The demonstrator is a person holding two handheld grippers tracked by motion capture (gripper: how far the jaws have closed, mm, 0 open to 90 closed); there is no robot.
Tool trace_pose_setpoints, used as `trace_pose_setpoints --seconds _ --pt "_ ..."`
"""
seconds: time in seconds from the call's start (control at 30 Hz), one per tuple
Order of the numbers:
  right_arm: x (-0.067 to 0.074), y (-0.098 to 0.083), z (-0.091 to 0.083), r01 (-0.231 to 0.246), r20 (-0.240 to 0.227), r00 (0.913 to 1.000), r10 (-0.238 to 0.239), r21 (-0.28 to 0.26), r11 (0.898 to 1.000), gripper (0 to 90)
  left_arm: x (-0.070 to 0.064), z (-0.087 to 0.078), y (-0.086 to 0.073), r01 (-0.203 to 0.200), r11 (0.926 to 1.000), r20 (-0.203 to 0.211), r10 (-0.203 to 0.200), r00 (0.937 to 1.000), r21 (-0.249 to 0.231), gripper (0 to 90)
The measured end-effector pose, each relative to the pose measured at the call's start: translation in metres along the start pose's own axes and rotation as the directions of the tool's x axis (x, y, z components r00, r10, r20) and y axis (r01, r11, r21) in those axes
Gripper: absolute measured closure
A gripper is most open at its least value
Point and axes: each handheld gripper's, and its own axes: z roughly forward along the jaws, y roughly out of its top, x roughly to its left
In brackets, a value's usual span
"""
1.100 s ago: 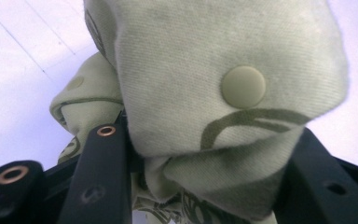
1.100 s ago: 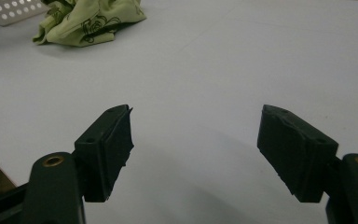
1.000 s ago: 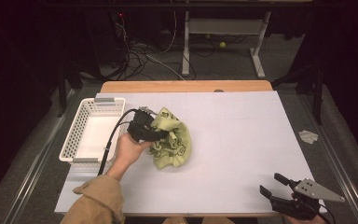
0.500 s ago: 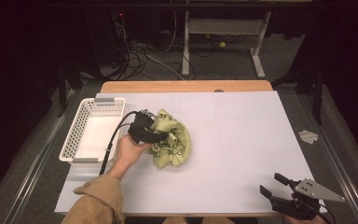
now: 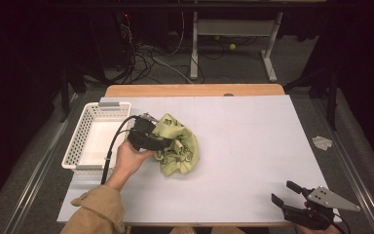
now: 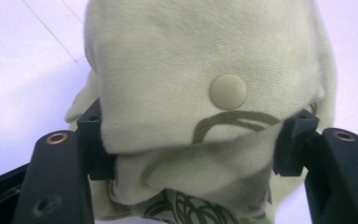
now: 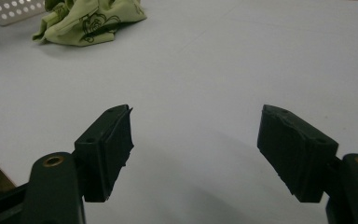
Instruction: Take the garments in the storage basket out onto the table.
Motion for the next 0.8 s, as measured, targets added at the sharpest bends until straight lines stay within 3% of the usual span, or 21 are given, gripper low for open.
trace_pose_setpoints --seconds 0.47,0.8 --pt "0.0 0.0 0.0 -0.002 0.002 1.0 0.002 0.003 1.0 27.2 0.002 -0.032 -0.006 -0.003 0.9997 -0.049 0.002 0.9988 -0.022 29.6" --pt "0.001 0.0 0.0 0.001 0.003 1.0 -0.001 0.002 1.0 27.2 -0.003 -0.047 -0.012 -0.008 0.9983 -0.042 0.005 0.9991 -0.057 30.1"
